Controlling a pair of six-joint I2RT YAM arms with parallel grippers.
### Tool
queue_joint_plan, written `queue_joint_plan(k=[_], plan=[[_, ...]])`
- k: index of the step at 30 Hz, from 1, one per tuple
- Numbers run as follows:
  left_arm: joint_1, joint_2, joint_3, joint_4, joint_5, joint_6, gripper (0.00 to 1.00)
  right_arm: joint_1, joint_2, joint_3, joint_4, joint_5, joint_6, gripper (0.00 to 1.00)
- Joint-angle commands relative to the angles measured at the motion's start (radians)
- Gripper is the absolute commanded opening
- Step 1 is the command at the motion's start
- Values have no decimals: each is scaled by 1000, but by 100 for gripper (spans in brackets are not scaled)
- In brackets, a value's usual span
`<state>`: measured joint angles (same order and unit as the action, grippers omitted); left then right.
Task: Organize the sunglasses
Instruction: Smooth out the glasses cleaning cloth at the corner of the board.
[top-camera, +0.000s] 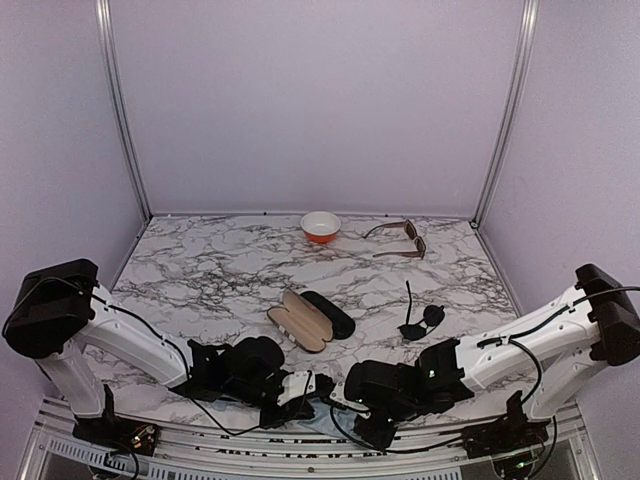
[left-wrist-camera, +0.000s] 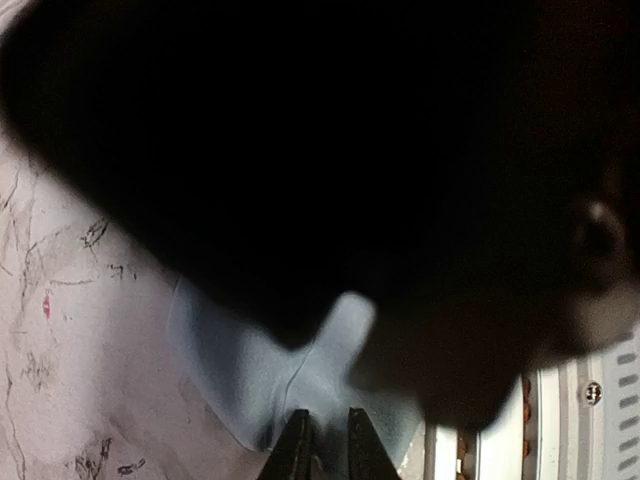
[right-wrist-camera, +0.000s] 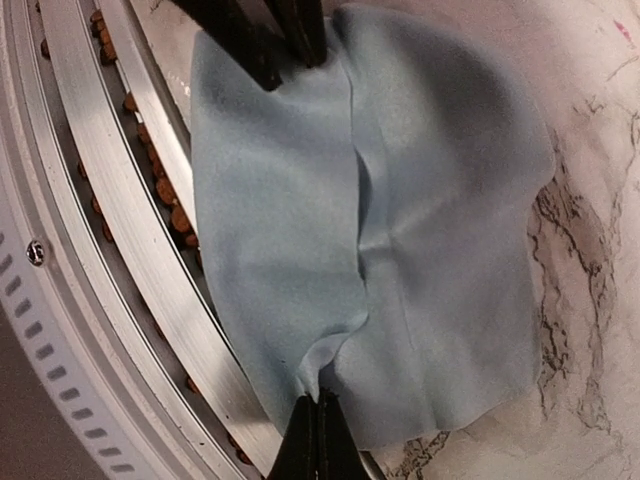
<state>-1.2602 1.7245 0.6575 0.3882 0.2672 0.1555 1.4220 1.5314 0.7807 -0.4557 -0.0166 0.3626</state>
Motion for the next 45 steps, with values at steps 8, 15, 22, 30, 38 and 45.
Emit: queue_joint_plan(k=[8, 15, 22, 30, 38, 45], plan=[[-22, -88, 13, -84, -57, -15, 0, 6, -79, 39, -35, 51, 0, 0], [-22, -239, -23, -84, -64, -65, 0, 6, -164, 104, -99, 89, -17, 0], [-22, -376, -67, -83, -95, -128, 0, 5, -203, 153, -182, 118, -24, 0], [-25, -571, -115, -84, -107, -256, 0, 5, -291, 185, -175, 41, -24, 0], [-42, -630, -162, -87, -137, -340, 0, 5, -321, 207, -120, -27, -15, 0], [-77, -638, -139, -112, -71, -509, 0, 5, -311, 238, -52, -145, -8, 0]])
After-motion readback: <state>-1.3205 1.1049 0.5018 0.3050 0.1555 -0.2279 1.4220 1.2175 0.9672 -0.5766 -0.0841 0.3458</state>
